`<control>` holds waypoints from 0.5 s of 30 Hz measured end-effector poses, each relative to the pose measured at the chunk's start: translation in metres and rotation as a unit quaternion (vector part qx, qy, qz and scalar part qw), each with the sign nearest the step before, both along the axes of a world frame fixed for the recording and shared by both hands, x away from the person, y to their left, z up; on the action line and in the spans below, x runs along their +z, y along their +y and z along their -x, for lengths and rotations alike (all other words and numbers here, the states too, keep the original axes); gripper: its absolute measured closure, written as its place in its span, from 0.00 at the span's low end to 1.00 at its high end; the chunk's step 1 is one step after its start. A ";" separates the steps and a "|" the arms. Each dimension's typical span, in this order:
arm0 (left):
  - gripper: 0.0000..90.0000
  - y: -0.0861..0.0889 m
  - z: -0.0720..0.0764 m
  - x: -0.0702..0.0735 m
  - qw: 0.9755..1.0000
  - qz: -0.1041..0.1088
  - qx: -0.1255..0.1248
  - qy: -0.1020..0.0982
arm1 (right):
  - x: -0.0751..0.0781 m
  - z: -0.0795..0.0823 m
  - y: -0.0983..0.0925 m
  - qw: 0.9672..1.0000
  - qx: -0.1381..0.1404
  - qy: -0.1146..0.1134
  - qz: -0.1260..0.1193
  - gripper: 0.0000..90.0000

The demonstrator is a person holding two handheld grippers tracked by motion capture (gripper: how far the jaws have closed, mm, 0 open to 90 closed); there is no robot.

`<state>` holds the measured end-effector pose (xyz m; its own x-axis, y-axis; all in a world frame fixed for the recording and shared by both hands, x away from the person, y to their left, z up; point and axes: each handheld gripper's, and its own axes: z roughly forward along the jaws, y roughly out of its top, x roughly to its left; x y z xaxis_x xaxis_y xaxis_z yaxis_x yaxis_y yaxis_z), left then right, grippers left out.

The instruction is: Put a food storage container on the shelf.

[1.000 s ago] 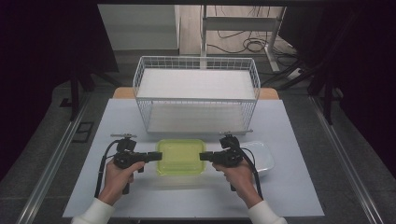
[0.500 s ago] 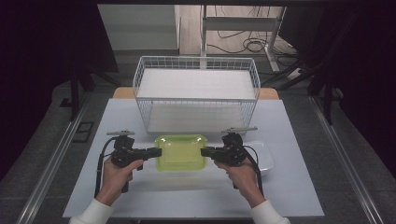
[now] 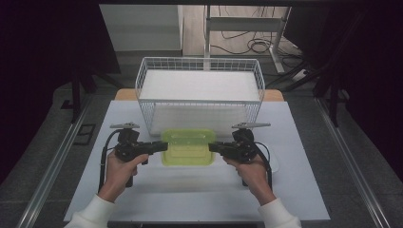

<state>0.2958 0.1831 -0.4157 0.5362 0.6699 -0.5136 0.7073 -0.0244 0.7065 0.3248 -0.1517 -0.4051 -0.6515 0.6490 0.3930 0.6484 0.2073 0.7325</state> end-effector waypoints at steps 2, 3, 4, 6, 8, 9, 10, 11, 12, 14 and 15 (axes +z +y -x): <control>0.87 -0.002 -0.003 0.005 1.000 -0.005 -0.001 -0.006 | 0.003 -0.002 -0.001 1.000 -0.002 -0.003 0.000 0.87; 0.87 -0.003 -0.005 0.008 1.000 -0.004 -0.002 -0.007 | 0.005 -0.003 -0.002 1.000 -0.003 -0.005 -0.001 0.87; 0.87 -0.004 -0.007 0.010 1.000 -0.003 -0.002 -0.007 | 0.008 -0.004 -0.003 1.000 -0.004 -0.005 -0.003 0.87; 0.87 -0.005 -0.009 0.014 1.000 0.001 -0.005 -0.008 | 0.013 -0.005 -0.006 1.000 -0.005 -0.008 -0.007 0.87; 0.87 -0.006 -0.012 0.019 1.000 0.005 -0.007 -0.011 | 0.020 -0.006 -0.009 1.000 -0.007 -0.012 -0.014 0.87; 0.87 -0.007 -0.013 0.022 1.000 0.006 -0.009 -0.015 | 0.023 -0.007 -0.010 1.000 -0.006 -0.015 -0.014 0.87; 0.87 -0.007 -0.014 0.026 1.000 0.007 -0.009 -0.017 | 0.027 -0.007 -0.011 1.000 -0.006 -0.018 -0.015 0.87; 0.88 -0.008 -0.016 0.032 1.000 0.009 -0.009 -0.022 | 0.034 -0.007 -0.012 1.000 -0.007 -0.024 -0.017 0.86; 0.88 -0.008 -0.016 0.032 1.000 0.009 -0.009 -0.022 | 0.034 -0.007 -0.012 1.000 -0.007 -0.024 -0.017 0.86; 0.88 -0.010 -0.021 0.041 0.999 0.016 -0.009 -0.028 | 0.049 -0.009 -0.014 0.999 -0.008 -0.038 -0.018 0.86; 0.88 -0.010 -0.021 0.041 0.999 0.016 -0.009 -0.028 | 0.049 -0.009 -0.014 0.999 -0.008 -0.038 -0.018 0.86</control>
